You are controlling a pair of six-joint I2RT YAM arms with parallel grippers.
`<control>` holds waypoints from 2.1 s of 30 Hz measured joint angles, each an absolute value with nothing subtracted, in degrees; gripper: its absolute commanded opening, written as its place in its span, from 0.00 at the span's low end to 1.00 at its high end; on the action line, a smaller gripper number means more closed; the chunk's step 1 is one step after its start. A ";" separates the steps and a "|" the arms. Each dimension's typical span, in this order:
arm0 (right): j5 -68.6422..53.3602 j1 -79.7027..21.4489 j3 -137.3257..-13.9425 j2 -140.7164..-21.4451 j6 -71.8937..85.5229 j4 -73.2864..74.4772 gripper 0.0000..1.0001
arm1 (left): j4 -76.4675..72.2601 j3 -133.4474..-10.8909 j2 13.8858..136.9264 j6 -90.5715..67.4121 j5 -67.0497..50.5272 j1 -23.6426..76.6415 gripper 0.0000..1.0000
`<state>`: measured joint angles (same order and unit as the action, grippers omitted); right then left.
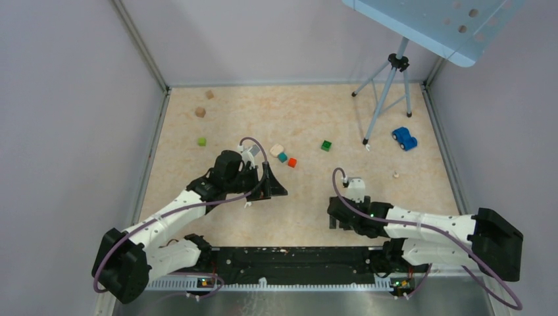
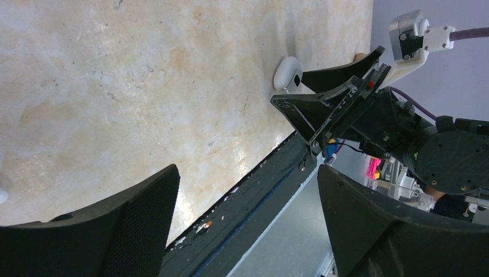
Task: Insert the wireless bluetooth earbuds into the charging case
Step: Move the charging case to the center of the board.
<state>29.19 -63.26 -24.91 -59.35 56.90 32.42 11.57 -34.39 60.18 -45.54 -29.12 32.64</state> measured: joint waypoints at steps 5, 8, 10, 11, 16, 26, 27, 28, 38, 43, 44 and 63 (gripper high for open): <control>28.25 -63.26 -25.69 -61.71 51.44 30.52 0.83 | 11.51 -34.39 60.18 -45.78 -29.08 32.64 0.93; 26.57 -63.26 -26.04 -62.46 48.34 28.27 0.83 | 11.42 -34.39 60.18 -45.98 -29.10 32.64 0.93; 25.36 -63.26 -26.17 -62.63 47.07 27.11 0.83 | 11.31 -34.39 60.18 -46.06 -29.08 32.64 0.93; 24.69 -63.26 -26.39 -62.83 46.78 26.74 0.83 | 11.22 -34.39 60.18 -46.17 -29.04 32.64 0.93; 20.73 -63.26 -28.38 -65.56 45.47 24.67 0.83 | 10.96 -34.20 60.12 -46.68 -28.64 32.64 0.94; 17.98 -63.26 -31.29 -68.16 42.74 26.39 0.88 | 10.92 -33.95 59.99 -46.89 -27.77 32.64 0.94; 17.82 -63.26 -31.29 -68.14 41.98 26.87 0.88 | 10.90 -33.95 59.88 -46.89 -27.62 32.64 0.94; 17.58 -63.26 -31.29 -68.03 41.23 27.31 0.88 | 10.90 -33.95 59.79 -46.89 -27.57 32.64 0.94; 18.33 -63.26 -31.29 -64.86 45.54 30.94 0.86 | 10.68 -33.89 59.77 -47.11 -27.57 32.64 0.94; 20.80 -63.26 -31.24 -64.49 48.69 32.67 0.72 | 10.72 -33.71 59.68 -47.57 -27.62 32.64 0.95; 21.23 -63.26 -31.24 -64.18 48.66 32.77 0.70 | 10.81 -33.71 59.46 -47.57 -27.57 32.64 0.95; 16.34 -55.33 -31.16 -67.40 35.83 27.55 0.70 | 11.18 -33.43 58.78 -47.64 -27.40 32.64 0.94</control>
